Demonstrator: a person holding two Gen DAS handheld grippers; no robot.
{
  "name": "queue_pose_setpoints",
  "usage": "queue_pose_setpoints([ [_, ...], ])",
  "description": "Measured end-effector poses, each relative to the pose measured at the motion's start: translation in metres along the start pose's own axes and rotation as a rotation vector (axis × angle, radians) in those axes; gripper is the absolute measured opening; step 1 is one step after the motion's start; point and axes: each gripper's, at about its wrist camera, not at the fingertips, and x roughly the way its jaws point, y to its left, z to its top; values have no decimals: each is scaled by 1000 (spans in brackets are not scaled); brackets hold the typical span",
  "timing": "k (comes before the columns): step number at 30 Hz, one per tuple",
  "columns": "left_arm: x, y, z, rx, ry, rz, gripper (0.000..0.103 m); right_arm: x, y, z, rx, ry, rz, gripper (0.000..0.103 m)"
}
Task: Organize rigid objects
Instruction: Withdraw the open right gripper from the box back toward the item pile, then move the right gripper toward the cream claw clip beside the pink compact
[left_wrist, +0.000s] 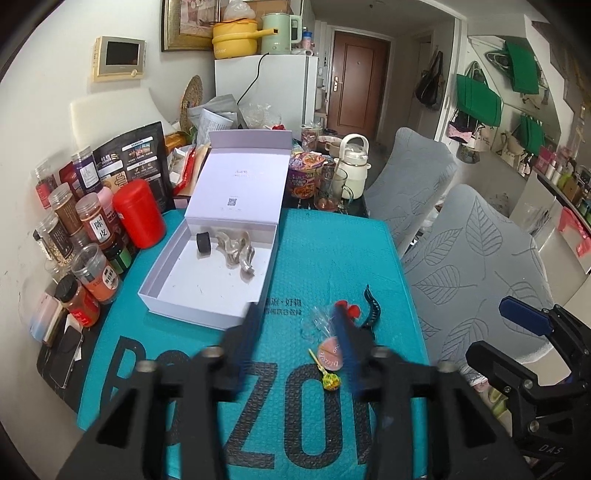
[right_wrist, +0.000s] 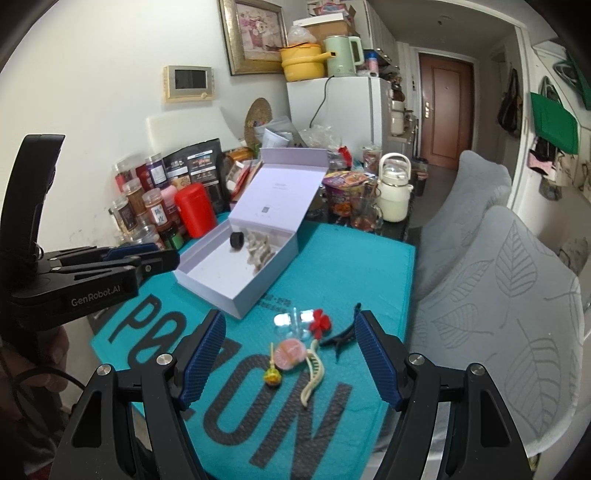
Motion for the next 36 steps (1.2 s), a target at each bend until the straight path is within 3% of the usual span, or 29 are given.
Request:
queue_pose_setpoints([
  [1,1,-1,-3,-2,3,-8,85,0,-1,-2,1,3,-1,74],
  [2,0,-2,-5,-6,-5,-20,86,0,-3,-4,3,9,-4,74],
  [21,53,-15,-42,58,146,-22,86,24,-24,-47,80,133,-56,75],
  [36,113,-28,-53,129,251,-112,86,63,-38,-75,138,234,-81,75],
])
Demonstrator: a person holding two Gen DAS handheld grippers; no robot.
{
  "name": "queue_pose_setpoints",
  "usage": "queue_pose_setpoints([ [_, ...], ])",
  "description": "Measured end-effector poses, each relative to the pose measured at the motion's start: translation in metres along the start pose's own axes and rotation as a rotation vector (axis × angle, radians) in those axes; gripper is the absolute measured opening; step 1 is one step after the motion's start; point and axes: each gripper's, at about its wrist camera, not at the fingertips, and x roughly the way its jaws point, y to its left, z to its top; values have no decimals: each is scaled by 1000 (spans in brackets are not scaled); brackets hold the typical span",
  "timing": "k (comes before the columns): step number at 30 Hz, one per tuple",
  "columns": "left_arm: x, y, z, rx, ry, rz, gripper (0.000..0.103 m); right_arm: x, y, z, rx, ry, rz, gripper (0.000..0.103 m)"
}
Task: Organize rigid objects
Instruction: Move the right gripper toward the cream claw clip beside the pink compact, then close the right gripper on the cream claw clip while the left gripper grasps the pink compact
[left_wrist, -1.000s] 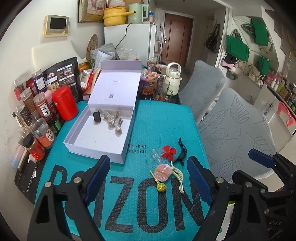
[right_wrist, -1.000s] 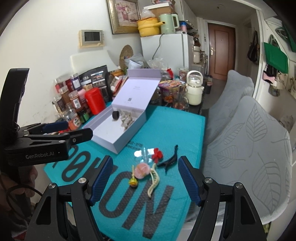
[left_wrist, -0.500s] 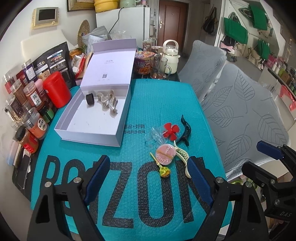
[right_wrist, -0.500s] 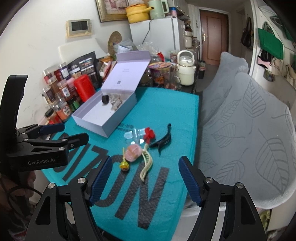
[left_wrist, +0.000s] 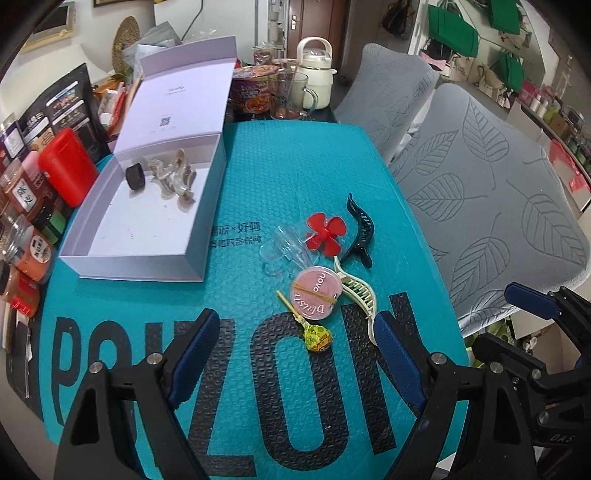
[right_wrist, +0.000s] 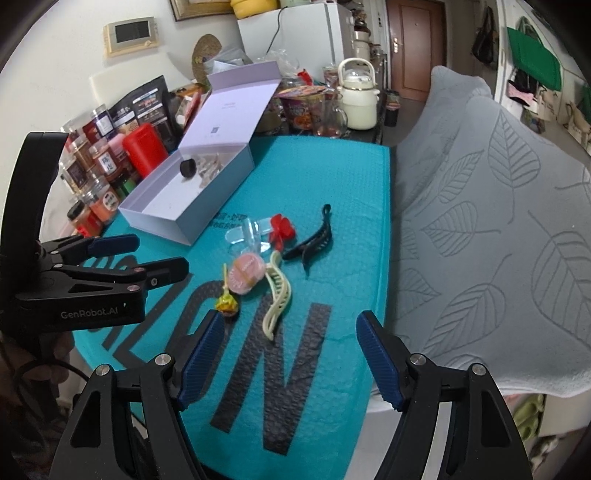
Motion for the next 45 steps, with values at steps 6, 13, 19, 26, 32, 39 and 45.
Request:
queue_pose_setpoints([
  [6,22,-3,-2,41,32,-30,86,21,-7,-7,31,46,-1,75],
  [13,50,-2,-7,62,79,-55,86,48,-12,-12,58,94,3,75],
  [19,68,0,-4,93,76,-77,86,68,-13,-16,70,123,7,75],
  [26,90,3,5,142,94,-128,86,89,-13,-14,90,155,5,75],
  [32,103,4,8,189,112,-159,86,102,-12,-9,92,174,0,73],
  [39,113,-2,15,222,113,-196,82,117,-12,-1,84,195,-2,72],
  [45,119,-9,14,287,111,-208,60,124,-13,5,76,202,-7,72],
])
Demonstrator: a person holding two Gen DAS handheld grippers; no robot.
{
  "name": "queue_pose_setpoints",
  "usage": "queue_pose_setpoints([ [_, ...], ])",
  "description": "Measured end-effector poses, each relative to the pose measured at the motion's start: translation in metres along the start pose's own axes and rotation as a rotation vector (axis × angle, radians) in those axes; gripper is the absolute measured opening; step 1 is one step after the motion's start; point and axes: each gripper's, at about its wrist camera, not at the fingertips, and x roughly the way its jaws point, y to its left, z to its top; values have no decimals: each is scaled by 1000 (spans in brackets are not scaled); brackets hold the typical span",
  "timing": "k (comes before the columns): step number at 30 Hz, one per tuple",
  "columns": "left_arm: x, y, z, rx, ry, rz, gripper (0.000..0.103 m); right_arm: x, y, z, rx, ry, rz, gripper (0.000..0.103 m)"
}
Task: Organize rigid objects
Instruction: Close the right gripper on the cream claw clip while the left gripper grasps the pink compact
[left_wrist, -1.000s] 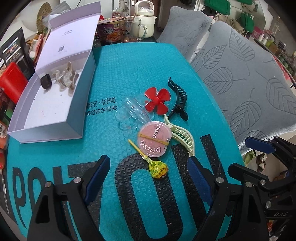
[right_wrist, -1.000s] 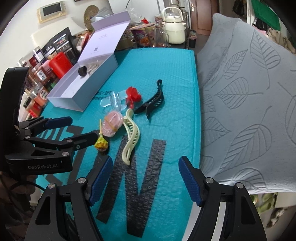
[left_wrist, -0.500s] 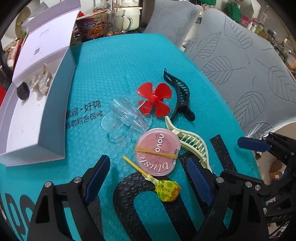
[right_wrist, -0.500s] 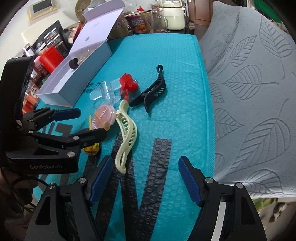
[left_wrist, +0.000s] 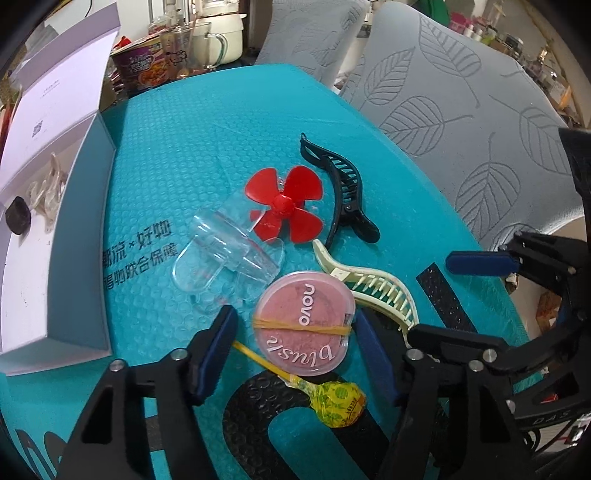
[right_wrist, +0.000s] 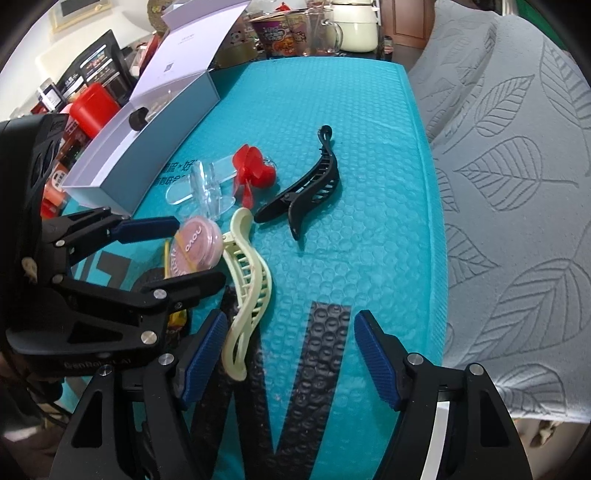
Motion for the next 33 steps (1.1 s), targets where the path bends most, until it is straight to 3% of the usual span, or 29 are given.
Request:
queue_pose_setpoints([
  [3,2,-2,1,25,-13,11,51,3,1,3,-5,3,0,72],
  [14,-16,10,-4,-19,-21,24,51,6,1,6,-9,3,6,72],
  [28,-45,33,-29,-116,-26,65,51,21,27,16,-69,-2,24,54],
  [33,-48,35,-34,-138,-24,70,51,28,41,18,-155,-15,-38,48],
])
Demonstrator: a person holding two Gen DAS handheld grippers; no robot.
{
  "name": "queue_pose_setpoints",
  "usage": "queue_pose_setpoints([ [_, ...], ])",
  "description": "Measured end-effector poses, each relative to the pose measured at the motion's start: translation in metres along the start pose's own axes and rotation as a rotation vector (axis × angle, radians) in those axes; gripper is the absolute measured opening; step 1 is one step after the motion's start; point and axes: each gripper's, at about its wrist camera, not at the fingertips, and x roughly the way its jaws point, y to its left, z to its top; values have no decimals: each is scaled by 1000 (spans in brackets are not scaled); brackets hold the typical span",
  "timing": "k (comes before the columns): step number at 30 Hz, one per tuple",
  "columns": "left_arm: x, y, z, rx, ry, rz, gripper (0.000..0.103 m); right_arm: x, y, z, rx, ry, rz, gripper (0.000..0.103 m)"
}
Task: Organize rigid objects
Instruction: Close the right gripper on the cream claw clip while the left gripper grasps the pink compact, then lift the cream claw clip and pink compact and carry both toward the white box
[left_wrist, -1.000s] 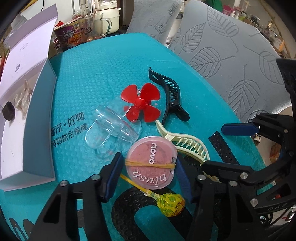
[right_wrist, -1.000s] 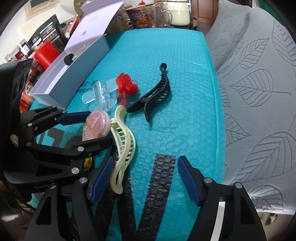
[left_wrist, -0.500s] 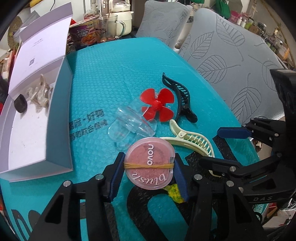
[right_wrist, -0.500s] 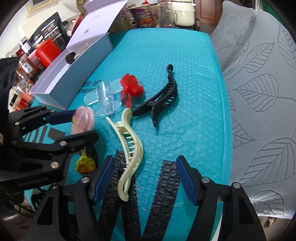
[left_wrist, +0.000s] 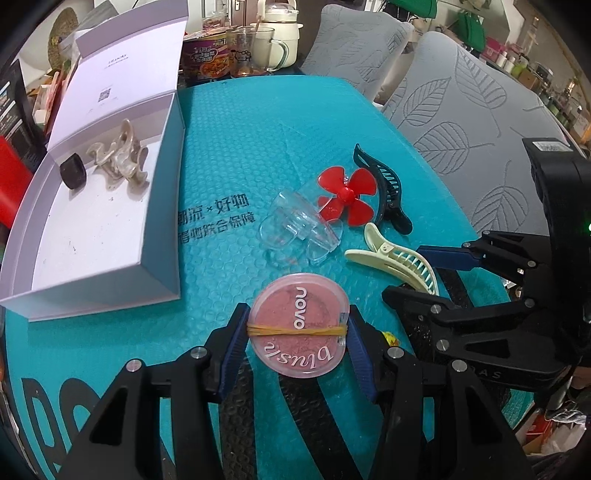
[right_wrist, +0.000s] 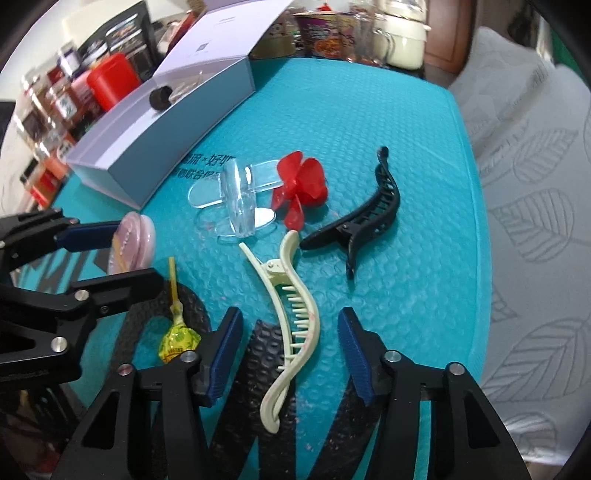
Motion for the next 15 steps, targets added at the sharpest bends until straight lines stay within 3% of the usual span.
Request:
queue_pose_setpoints([
  [2,2,0,1,-11,2,3,51,0,1,-1,-13,-2,-15,46],
  [7,0,1,-5,-59,4,-7,51,0,-3,-2,9,-9,-45,23],
  [15,-6,-5,-14,-75,14,-25,51,-4,-14,-12,88,-5,41,21],
])
